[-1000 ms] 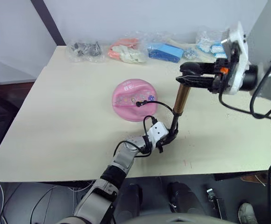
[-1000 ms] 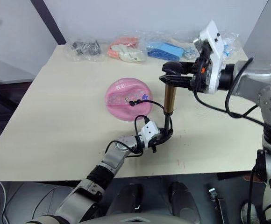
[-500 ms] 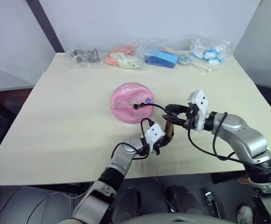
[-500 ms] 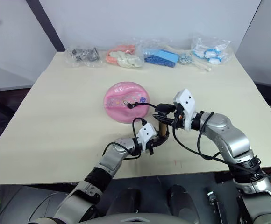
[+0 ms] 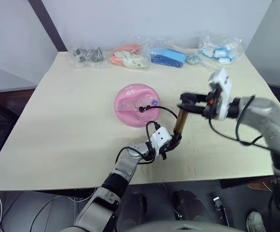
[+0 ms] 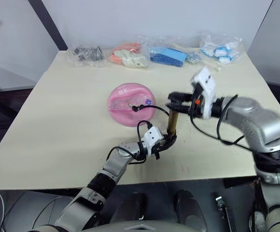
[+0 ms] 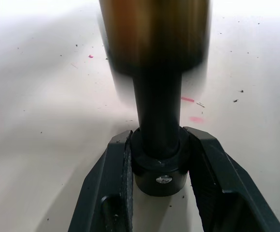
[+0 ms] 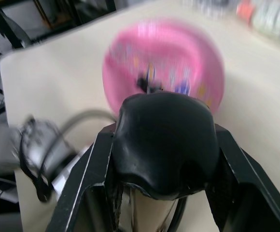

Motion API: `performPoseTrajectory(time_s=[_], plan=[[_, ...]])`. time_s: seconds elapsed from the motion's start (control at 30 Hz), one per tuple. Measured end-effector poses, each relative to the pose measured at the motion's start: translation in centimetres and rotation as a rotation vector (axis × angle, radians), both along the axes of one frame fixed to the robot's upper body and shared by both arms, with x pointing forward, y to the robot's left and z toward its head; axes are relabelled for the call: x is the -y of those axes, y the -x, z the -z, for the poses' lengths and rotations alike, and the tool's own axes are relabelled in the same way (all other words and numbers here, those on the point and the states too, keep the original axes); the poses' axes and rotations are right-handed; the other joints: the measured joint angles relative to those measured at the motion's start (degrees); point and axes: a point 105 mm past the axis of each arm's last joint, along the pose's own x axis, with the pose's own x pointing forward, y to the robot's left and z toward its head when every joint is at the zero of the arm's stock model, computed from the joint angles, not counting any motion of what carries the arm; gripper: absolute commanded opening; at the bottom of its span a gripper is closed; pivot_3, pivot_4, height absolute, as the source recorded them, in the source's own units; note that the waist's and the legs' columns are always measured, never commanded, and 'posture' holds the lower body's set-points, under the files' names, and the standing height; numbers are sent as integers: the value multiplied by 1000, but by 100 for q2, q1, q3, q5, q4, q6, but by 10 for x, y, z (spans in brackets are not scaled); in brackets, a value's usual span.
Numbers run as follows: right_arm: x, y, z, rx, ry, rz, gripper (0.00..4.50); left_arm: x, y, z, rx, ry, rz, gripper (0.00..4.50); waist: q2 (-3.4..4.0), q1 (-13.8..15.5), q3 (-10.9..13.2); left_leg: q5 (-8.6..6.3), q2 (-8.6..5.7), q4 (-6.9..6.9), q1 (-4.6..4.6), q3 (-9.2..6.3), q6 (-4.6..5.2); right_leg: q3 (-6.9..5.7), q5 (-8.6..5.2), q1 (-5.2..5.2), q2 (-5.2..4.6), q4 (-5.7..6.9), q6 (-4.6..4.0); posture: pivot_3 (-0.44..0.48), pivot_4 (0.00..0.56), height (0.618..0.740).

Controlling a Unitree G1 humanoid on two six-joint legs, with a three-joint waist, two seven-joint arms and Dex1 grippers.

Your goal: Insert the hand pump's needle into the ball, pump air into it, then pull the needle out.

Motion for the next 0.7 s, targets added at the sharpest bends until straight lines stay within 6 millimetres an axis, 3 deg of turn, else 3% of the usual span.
performPoseTrajectory(time_s=[0.07, 0.13, 0.5, 0.7], plan=[[7, 6, -43, 82, -17, -2, 1597, 1, 0, -1, 5, 4, 5, 1101, -1, 13, 5, 0, -2, -2, -5, -4, 0, -4, -1, 0, -2, -4, 0, 0, 150, 740], [7, 9, -48, 64, -8, -5, 1576, 2, -1, -3, 12, 4, 9, 1101, -17, 18, 13, 0, -1, -3, -10, -7, 0, -9, -2, -1, -2, -7, -1, 0, 150, 740], [6, 14, -39, 68, -11, -7, 1576, 3, -1, -1, 9, 2, 11, 1101, -11, 23, 31, 0, -6, -3, -17, -2, 0, -3, -5, -10, -6, -3, 7, 0, 150, 740], [-4, 14, -5, 65, -82, 29, 1544, -1, -2, 0, 2, -5, -3, 1101, -23, -25, 14, 0, 2, -1, 12, 0, 0, -3, -16, 10, 1, 1, 25, 0, 150, 740]])
